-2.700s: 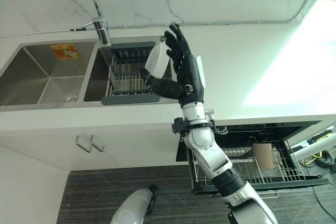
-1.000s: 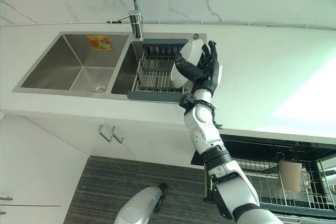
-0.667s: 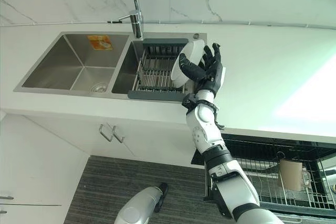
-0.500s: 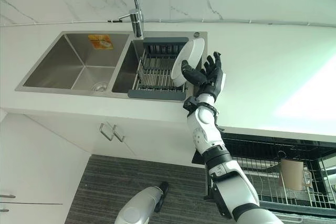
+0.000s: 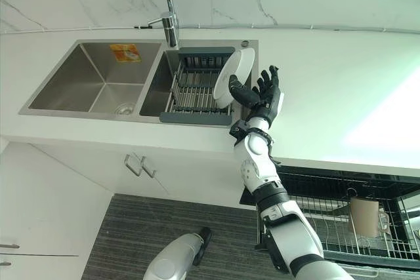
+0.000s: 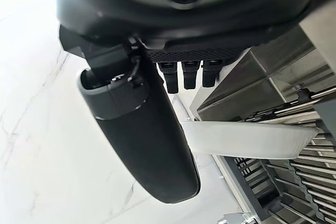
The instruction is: Place the dishes in the dishwasher.
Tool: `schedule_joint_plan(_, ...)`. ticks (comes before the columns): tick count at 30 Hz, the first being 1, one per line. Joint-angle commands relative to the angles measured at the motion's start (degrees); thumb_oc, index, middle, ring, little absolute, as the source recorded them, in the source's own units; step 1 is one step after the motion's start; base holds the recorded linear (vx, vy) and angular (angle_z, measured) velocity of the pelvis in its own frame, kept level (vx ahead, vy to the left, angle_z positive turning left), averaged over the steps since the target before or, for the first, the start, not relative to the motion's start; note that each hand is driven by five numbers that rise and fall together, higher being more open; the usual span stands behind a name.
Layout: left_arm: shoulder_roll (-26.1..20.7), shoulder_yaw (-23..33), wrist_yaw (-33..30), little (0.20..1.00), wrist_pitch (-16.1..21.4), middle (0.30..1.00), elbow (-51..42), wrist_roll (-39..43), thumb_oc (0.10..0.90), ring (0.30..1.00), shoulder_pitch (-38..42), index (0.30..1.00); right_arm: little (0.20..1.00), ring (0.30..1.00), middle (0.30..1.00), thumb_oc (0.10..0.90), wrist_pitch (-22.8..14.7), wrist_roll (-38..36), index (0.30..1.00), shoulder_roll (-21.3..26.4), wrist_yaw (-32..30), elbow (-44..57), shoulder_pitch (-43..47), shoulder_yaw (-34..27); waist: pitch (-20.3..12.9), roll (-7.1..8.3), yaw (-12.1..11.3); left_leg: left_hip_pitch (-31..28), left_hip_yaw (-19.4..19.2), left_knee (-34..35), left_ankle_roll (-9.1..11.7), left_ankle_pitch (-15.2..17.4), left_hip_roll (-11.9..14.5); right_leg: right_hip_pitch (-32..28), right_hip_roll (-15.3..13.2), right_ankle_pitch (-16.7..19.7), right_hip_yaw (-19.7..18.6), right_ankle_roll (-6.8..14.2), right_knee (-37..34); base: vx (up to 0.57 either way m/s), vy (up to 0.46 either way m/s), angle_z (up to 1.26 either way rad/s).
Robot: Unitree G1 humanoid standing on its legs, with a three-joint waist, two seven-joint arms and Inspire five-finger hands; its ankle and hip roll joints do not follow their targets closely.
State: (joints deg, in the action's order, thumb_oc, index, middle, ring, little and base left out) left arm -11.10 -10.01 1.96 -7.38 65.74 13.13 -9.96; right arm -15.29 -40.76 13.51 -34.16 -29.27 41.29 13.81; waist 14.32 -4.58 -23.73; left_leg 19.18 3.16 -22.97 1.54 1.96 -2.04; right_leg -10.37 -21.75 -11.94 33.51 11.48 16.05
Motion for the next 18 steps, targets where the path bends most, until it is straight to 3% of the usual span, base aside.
schedule_joint_plan(1, -3.0, -3.7, 0.1, 0.900, -0.7, 0.900, 1.6, 0.9, 0.800, 0.900, -1.1, 0.900, 0.900, 0.900, 0.900, 0.800, -3.5, -0.9, 0.900, 1.5, 5.4, 2.3, 7.0, -0.1, -1.6, -1.03, -0.4, -7.0, -0.9, 5.8, 0.0, 4.5, 2.3, 6.8, -0.4, 4.6, -2.2, 0.4, 1.1, 0.00, 0.000, 0.00)
schedule_joint_plan(9, -3.2, -3.5, 0.4, 0.900, -1.7, 0.900, 1.4, 0.5, 0.800, 0.900, -0.8, 0.900, 0.900, 0.900, 0.900, 0.800, 1.4, -3.7, 0.900, 1.8, 10.1, 0.5, 8.1, 0.2, -1.6, -1.06, -0.8, -6.9, -0.6, 5.8, 0.0, 4.3, 2.0, 6.4, -0.8, 4.8, -1.5, 0.5, 1.1, 0.00, 0.000, 0.00)
schedule_joint_plan(18, -4.3, -4.7, -0.4, 0.900, -3.1, 0.900, 1.3, -1.2, 0.800, 0.900, -0.8, 0.900, 0.900, 0.900, 0.900, 0.800, 2.5, -5.2, 0.900, 2.6, 11.5, -3.9, 10.6, -0.5, -1.9, -1.58, -1.5, -6.7, 0.4, 5.8, -0.2, 4.0, 1.1, 5.7, -1.1, 4.9, -1.0, 0.4, 1.1, 0.03, 0.011, 0.01)
